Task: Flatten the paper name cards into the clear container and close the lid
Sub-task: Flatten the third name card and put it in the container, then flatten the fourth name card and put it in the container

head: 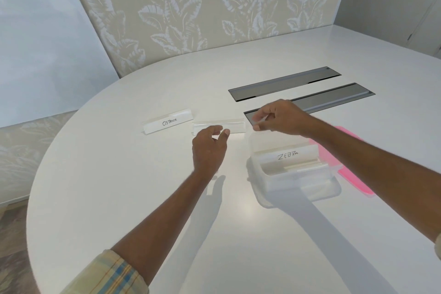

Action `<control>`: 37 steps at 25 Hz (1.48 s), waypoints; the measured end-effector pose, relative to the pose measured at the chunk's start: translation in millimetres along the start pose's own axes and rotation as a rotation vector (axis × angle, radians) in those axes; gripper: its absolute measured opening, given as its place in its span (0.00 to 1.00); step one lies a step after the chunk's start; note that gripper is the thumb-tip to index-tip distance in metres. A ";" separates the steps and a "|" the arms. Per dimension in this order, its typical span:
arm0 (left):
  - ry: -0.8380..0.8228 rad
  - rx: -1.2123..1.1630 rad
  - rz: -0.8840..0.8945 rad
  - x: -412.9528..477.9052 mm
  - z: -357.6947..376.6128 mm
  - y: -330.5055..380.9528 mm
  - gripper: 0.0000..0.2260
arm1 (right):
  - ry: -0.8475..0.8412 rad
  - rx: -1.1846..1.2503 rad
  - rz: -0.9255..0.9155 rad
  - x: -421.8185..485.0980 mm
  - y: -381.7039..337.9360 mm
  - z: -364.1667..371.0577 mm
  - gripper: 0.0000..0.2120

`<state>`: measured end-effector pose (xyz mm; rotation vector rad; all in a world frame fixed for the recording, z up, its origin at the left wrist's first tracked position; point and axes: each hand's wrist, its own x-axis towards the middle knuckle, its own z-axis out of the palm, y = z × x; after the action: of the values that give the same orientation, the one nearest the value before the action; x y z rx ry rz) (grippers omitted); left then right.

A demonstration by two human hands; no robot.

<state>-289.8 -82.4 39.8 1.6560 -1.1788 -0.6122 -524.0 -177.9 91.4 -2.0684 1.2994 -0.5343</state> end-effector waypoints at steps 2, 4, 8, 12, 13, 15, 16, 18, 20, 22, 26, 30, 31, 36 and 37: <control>0.019 -0.004 -0.015 16.7 -15.7 -3.0 0.14 | 0.041 0.119 0.041 18.4 -14.8 10.5 0.11; 0.035 -0.008 -0.024 34.6 -31.3 -7.2 0.14 | 0.057 0.173 0.086 35.9 -29.0 22.5 0.12; 0.053 0.003 -0.048 75.4 -56.7 -19.2 0.12 | 0.052 0.167 0.113 73.9 -43.7 46.7 0.13; 0.058 0.002 -0.094 114.1 -68.0 -36.2 0.11 | 0.089 0.176 0.172 111.1 -40.2 66.3 0.13; 0.056 0.007 -0.103 122.4 -68.4 -41.2 0.11 | 0.098 0.163 0.193 118.4 -36.9 70.0 0.12; 0.040 0.026 -0.122 137.1 -66.2 -51.8 0.11 | 0.130 0.110 0.252 131.0 -26.8 75.2 0.13; 0.032 0.035 -0.131 143.5 -64.2 -57.4 0.12 | 0.143 0.069 0.273 135.9 -21.7 77.1 0.15; 0.020 0.045 -0.152 154.0 -58.8 -69.4 0.12 | 0.153 -0.041 0.305 142.9 -12.7 79.9 0.21; -0.003 0.049 -0.173 162.0 -51.1 -80.3 0.14 | 0.173 -0.108 0.354 147.7 -4.9 81.1 0.20; -0.022 0.069 -0.197 167.2 -43.5 -89.3 0.15 | 0.189 -0.115 0.411 150.4 4.2 81.7 0.16; -0.063 0.093 -0.216 176.9 -29.7 -100.4 0.13 | 0.185 -0.084 0.485 149.8 14.0 84.9 0.09; -0.041 0.084 -0.243 177.5 -17.4 -106.8 0.11 | 0.196 -0.035 0.504 149.7 12.8 86.9 0.08; -0.026 0.076 -0.254 177.3 -14.9 -108.2 0.10 | 0.196 -0.028 0.510 149.7 11.8 87.3 0.08; 0.001 0.019 -0.295 177.4 -13.0 -109.9 0.08 | 0.206 -0.019 0.502 148.0 8.6 89.0 0.09; 0.008 -0.004 -0.310 177.8 -14.2 -110.7 0.09 | 0.207 -0.024 0.499 147.3 7.6 88.8 0.09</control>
<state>-160.6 -231.5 -32.1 1.8521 -0.9197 -0.7988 -409.5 -287.1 23.4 -1.6453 1.8724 -0.5115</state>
